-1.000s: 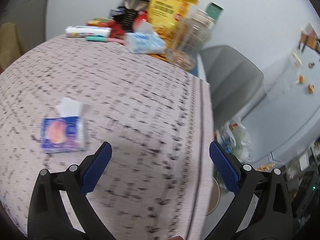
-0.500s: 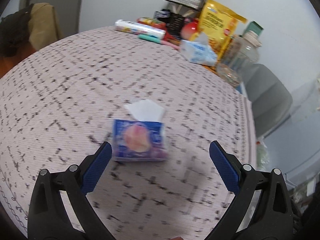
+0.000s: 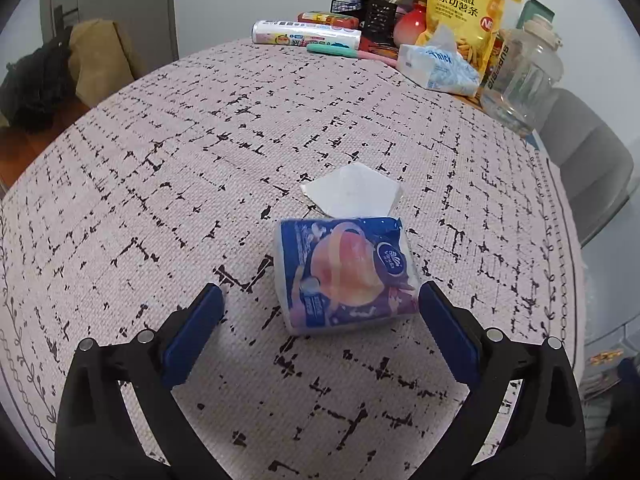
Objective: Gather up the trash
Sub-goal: 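Grasp the blue tissue pack with the left tool while the right tool grasps the white paper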
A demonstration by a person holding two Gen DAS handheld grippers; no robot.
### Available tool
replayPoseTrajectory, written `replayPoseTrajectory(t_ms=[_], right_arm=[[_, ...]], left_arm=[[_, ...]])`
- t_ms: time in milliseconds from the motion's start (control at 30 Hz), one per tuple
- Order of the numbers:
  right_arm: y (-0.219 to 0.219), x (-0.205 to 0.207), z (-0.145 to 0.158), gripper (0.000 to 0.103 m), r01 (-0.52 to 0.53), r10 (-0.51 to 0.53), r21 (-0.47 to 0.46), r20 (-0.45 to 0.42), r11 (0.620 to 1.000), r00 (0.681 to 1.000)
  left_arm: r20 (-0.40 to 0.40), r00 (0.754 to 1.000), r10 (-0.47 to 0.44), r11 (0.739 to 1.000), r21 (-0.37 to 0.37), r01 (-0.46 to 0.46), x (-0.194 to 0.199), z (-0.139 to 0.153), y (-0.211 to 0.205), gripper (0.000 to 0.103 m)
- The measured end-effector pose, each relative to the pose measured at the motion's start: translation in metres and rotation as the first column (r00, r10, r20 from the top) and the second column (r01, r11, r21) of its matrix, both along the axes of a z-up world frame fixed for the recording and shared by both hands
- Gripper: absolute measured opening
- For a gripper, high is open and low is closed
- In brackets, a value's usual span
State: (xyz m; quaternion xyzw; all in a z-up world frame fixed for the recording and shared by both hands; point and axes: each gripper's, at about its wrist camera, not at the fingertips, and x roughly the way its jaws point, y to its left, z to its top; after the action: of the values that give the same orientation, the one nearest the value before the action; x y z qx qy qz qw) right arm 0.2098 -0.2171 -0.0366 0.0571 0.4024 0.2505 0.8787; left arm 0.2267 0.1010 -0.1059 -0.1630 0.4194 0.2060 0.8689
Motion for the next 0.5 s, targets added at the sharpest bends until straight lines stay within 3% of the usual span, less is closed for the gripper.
replayPoseTrajectory(t_ms=[67,133,200,267,333,500], right_arm=[[0.005,0.000,0.002,0.095,-0.009,0.009,-0.003,0.007,1.000,1.000],[0.013,0.001,0.006,0.095,-0.024,0.024,-0.003,0.015,1.000,1.000],[0.022,0.002,0.008,0.095,-0.038,0.038,-0.005,0.022,0.999,0.999],[0.030,0.003,0.010,0.095,-0.051,0.051,-0.007,0.026,0.999,0.998],[0.040,0.004,0.011,0.095,-0.068,0.068,-0.010,0.031,0.998,0.997],[0.067,0.004,0.013,0.095,-0.111,0.111,-0.008,0.034,0.994,0.993]], left_arm=[[-0.003,1.000,0.000,1.000,0.012,0.000,0.001,0.001,0.000,0.093],[0.004,1.000,0.014,1.000,0.025,-0.014,-0.002,0.003,0.004,0.079],[0.019,1.000,0.019,1.000,0.016,-0.019,-0.005,0.005,0.008,0.056],[0.052,0.999,0.016,0.999,-0.036,-0.014,-0.012,0.008,0.018,0.042],[0.091,0.996,0.002,0.995,-0.101,0.007,-0.021,0.007,0.028,0.039],[0.144,0.990,0.014,0.990,-0.140,0.007,-0.042,0.012,0.042,0.038]])
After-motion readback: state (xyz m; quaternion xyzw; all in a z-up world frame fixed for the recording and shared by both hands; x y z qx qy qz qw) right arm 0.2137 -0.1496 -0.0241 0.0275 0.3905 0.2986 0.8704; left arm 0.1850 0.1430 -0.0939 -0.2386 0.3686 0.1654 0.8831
